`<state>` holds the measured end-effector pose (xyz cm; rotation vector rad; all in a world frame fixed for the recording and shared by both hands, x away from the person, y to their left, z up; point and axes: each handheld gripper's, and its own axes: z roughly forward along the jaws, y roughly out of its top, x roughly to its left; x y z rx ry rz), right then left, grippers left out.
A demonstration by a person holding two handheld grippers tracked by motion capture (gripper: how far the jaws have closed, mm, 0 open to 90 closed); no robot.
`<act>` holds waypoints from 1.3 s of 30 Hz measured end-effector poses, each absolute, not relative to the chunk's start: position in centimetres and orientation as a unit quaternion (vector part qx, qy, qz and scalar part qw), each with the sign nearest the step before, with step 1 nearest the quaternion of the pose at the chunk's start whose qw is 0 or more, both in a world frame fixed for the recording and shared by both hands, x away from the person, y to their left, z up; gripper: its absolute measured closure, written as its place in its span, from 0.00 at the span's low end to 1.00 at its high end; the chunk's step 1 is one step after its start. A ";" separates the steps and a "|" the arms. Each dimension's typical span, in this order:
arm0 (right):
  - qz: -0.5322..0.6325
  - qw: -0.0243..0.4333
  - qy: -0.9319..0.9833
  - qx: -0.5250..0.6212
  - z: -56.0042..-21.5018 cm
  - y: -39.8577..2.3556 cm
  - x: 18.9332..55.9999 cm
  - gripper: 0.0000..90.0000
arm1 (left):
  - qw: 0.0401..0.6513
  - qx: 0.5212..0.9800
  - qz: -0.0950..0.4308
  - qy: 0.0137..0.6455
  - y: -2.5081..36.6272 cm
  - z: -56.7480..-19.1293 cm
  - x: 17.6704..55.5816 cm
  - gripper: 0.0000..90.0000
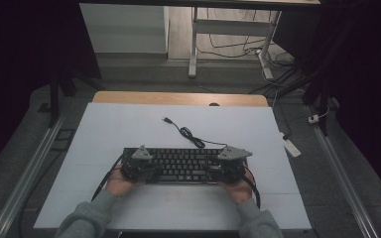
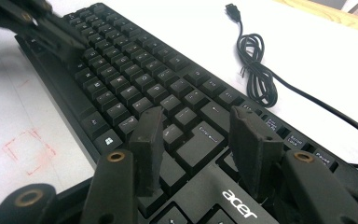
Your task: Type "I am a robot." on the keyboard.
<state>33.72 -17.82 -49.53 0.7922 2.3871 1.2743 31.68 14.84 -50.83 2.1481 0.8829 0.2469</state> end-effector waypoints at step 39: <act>0.451 0.154 0.840 0.261 -48.9 -14.7 34.6 0.60 | 0.395 0.813 0.121 0.410 18.3 -49.7 31.7 0.27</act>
